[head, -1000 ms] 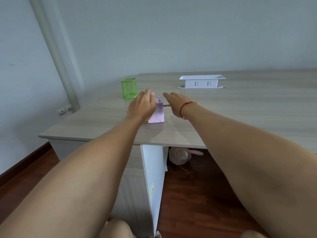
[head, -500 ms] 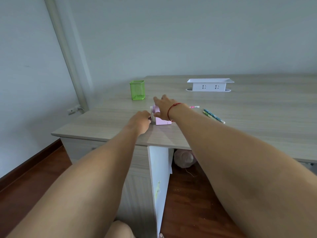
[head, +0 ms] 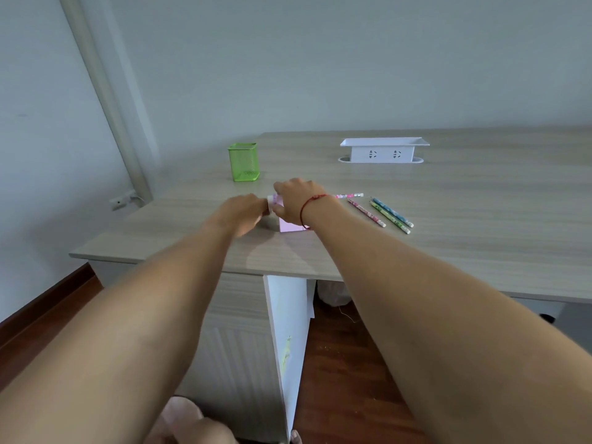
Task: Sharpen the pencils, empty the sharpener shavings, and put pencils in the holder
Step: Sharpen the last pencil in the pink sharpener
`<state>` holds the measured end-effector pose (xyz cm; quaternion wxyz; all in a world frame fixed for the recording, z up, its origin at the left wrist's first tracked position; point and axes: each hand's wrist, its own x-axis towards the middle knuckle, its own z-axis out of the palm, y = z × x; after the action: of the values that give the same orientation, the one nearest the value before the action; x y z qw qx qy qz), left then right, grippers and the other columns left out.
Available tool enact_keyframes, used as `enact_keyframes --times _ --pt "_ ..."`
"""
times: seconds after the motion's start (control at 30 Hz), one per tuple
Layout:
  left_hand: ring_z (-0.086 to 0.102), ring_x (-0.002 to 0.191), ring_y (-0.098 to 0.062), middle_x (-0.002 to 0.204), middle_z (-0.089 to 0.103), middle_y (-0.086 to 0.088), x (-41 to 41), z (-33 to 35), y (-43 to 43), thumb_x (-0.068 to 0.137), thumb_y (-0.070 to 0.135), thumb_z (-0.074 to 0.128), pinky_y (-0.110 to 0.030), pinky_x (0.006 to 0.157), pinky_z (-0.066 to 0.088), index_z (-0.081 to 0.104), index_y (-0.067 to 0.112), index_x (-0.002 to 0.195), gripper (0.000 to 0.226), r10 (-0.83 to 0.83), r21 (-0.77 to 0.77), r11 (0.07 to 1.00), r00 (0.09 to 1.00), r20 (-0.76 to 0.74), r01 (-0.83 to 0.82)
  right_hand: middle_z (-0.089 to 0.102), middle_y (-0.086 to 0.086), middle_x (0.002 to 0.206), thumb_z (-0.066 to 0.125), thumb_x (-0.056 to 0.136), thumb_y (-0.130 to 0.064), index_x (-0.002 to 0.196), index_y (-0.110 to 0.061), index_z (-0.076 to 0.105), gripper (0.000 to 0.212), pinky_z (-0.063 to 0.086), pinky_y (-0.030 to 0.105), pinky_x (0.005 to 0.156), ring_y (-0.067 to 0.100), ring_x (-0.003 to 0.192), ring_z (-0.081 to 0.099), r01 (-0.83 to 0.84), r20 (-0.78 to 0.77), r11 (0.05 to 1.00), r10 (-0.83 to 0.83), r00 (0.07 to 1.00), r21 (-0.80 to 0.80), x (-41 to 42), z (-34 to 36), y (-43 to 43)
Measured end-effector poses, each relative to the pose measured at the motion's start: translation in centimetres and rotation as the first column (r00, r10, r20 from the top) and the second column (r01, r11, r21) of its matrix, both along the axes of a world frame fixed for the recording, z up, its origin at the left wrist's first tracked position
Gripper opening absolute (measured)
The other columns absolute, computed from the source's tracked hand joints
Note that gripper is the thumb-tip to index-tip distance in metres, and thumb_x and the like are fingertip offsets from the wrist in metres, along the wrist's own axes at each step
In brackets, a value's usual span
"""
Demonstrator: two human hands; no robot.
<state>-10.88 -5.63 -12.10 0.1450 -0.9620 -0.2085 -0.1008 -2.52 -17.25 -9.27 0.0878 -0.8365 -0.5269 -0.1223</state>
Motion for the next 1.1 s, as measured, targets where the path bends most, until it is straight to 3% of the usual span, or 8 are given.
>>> enact_keyframes --times 0.13,0.3,0.5,0.7,0.93,1.1 --pt "0.062 0.085 -0.038 0.09 0.062 -0.019 0.3 1.3 0.7 0.09 0.006 0.042 -0.039 0.063 0.042 0.056 0.006 0.091 0.014 -0.033 0.085 0.996 0.999 0.021 0.031 0.057 0.013 0.128 0.038 0.097 -0.033 0.123 -0.011 0.053 0.037 0.045 0.038 0.093 0.033 0.118 0.055 0.005 0.003 1.0 -0.005 1.0 -0.016 -0.2 0.2 -0.4" --pt "0.064 0.089 -0.04 0.095 0.063 -0.021 0.8 3.4 1.2 0.089 0.002 0.045 -0.036 0.059 0.038 0.062 0.008 0.099 0.02 -0.089 0.169 0.983 0.994 0.068 0.077 0.055 0.013 0.131 0.035 0.099 -0.029 0.127 -0.014 0.052 0.037 0.044 0.038 0.095 0.033 0.119 0.055 0.034 -0.003 0.998 -0.034 0.999 -0.048 -0.4 0.8 -0.5" --pt "0.061 0.085 -0.042 0.091 0.061 -0.025 0.3 3.9 0.4 0.09 0.0 0.043 -0.035 0.057 0.033 0.06 0.003 0.093 0.017 -0.047 0.138 0.99 0.995 0.087 0.035 0.056 0.012 0.129 0.038 0.098 -0.029 0.127 -0.014 0.051 0.035 0.044 0.036 0.091 0.034 0.117 0.055 0.064 0.004 0.995 -0.064 0.998 -0.071 -0.9 0.9 -0.6" --pt "0.047 0.066 -0.034 0.075 0.047 -0.017 -0.2 4.4 0.1 0.094 0.011 0.04 -0.031 0.053 0.027 0.061 0.001 0.087 0.025 -0.054 0.018 0.999 0.988 0.143 0.052 0.057 0.012 0.127 0.04 0.098 -0.028 0.124 -0.012 0.053 0.033 0.045 0.035 0.091 0.033 0.116 0.056 0.1 0.004 0.991 -0.1 0.995 -0.088 -1.0 0.8 -0.3" --pt "0.045 0.065 -0.033 0.075 0.047 -0.018 -2.0 4.5 -1.8 0.099 0.022 0.036 -0.033 0.055 0.029 0.055 0.001 0.083 0.033 -0.052 -0.056 0.996 0.977 0.208 0.065 0.057 0.013 0.126 0.04 0.097 -0.03 0.122 -0.012 0.055 0.034 0.046 0.038 0.092 0.035 0.116 0.056 0.107 -0.009 0.991 -0.109 0.994 -0.083 -1.2 0.9 -0.2" --pt "0.061 0.08 -0.04 0.085 0.062 -0.024 -3.6 2.8 -2.8 0.095 0.014 0.044 -0.04 0.06 0.041 0.058 0.004 0.084 0.02 -0.106 -0.053 0.991 0.97 0.22 0.121 0.057 0.016 0.128 0.04 0.097 -0.037 0.123 -0.012 0.054 0.038 0.046 0.041 0.096 0.036 0.118 0.055 0.106 -0.02 0.991 -0.108 0.994 -0.085 -1.0 0.8 0.0"
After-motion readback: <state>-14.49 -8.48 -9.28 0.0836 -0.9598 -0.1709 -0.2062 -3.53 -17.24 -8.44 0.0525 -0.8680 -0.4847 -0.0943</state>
